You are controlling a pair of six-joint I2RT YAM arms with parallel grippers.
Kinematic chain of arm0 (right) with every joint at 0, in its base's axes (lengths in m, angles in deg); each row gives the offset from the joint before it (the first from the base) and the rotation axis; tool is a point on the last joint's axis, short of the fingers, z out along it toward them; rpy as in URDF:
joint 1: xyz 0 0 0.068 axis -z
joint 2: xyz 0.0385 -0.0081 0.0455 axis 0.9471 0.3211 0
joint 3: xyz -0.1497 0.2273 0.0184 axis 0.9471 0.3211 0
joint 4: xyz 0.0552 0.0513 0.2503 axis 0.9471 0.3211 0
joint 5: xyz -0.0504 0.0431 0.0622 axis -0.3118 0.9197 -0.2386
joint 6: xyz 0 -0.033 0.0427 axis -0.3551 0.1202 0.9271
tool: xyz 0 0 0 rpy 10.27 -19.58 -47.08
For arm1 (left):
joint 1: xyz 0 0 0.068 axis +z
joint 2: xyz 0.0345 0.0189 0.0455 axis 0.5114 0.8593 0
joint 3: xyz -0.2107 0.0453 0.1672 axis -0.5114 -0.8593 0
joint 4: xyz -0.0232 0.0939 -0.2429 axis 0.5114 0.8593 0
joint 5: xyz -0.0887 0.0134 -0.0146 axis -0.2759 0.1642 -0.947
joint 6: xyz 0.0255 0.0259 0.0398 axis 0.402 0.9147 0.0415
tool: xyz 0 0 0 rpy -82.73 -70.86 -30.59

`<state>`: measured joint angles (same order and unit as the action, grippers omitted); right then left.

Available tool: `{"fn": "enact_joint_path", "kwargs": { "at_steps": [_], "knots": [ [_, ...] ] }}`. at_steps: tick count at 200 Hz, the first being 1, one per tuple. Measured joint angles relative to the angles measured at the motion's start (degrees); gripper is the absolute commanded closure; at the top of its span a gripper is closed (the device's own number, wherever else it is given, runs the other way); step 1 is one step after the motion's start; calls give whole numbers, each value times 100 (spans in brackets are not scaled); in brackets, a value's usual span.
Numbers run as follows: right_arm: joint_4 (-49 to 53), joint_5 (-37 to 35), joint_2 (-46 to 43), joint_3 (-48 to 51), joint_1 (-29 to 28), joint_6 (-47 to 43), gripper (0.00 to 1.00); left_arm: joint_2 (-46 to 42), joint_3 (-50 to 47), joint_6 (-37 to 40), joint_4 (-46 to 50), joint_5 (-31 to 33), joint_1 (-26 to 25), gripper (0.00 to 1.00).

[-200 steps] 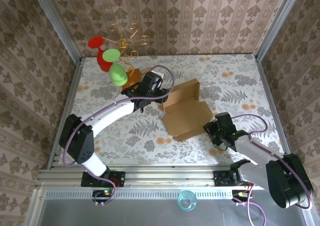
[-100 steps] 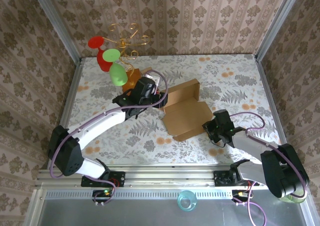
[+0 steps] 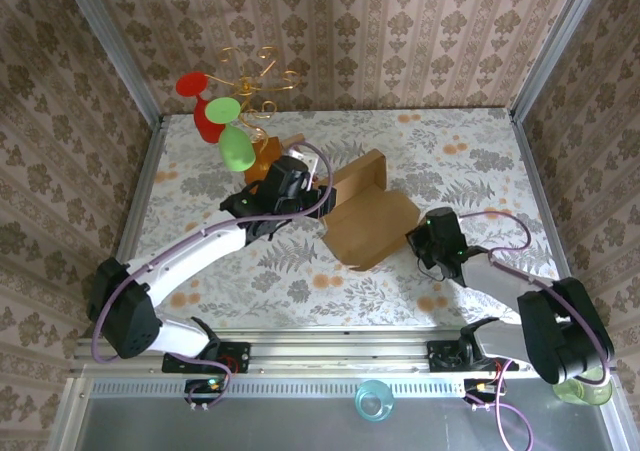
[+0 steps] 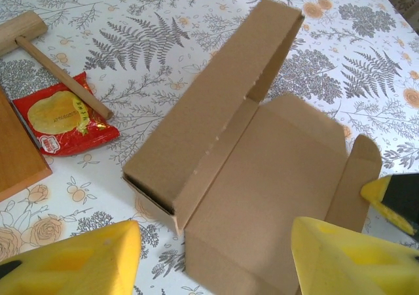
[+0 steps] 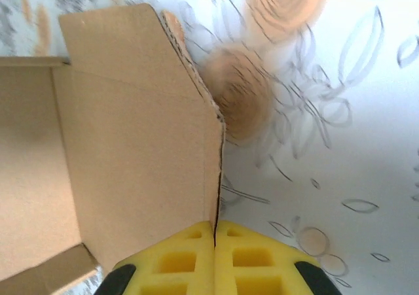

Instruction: Fold the paper box

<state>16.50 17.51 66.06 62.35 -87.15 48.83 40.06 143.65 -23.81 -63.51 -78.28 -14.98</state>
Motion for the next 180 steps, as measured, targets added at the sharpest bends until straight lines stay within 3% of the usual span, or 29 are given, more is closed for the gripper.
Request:
{"fn": "enact_joint_path", "kwargs": {
  "at_steps": [33, 98, 155, 180],
  "knots": [
    [903, -389, -339, -824, 151, -986, 100, -201, -136, -63, 42, 20, 0, 38],
    [2907, -634, -802, -2396, 964, -3683, 100, -588, -234, -127, 92, 63, 7, 39],
    [3755, -988, -1078, -3383, 955, -5335, 100, -597, -295, -216, 142, 61, 31, 39],
    [3766, -1403, -1056, -3547, 601, -5987, 100, -654, -348, -275, 153, 50, 81, 41]
  ]
}}
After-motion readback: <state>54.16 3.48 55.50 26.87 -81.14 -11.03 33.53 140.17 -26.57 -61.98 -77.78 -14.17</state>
